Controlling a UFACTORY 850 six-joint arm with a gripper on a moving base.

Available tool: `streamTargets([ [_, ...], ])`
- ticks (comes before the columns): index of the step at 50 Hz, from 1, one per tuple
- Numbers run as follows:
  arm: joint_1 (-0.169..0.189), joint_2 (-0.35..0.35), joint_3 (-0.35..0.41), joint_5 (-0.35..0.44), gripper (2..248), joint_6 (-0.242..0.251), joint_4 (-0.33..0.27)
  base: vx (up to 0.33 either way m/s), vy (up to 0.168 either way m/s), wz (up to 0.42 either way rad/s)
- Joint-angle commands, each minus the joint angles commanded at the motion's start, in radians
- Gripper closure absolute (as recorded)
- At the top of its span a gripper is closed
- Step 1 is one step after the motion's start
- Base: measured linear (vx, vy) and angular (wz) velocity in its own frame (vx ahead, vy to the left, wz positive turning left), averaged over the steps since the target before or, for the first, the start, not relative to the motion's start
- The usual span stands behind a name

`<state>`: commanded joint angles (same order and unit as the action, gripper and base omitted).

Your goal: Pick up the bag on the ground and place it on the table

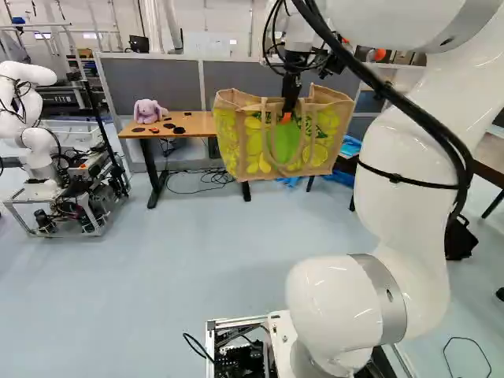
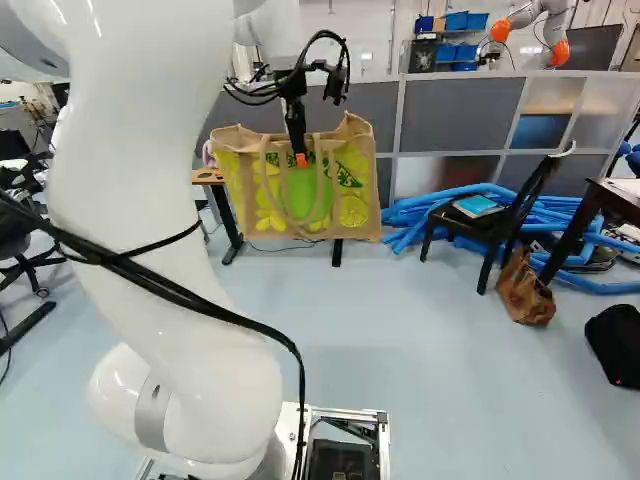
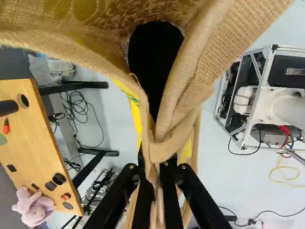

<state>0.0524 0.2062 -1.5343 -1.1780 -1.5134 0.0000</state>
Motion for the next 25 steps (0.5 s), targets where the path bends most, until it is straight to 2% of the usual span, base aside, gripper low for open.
streamTargets([
  [25,-0.002,0.014,-0.08,-0.011,227,0.0,0.0,0.0,0.0,0.0],
])
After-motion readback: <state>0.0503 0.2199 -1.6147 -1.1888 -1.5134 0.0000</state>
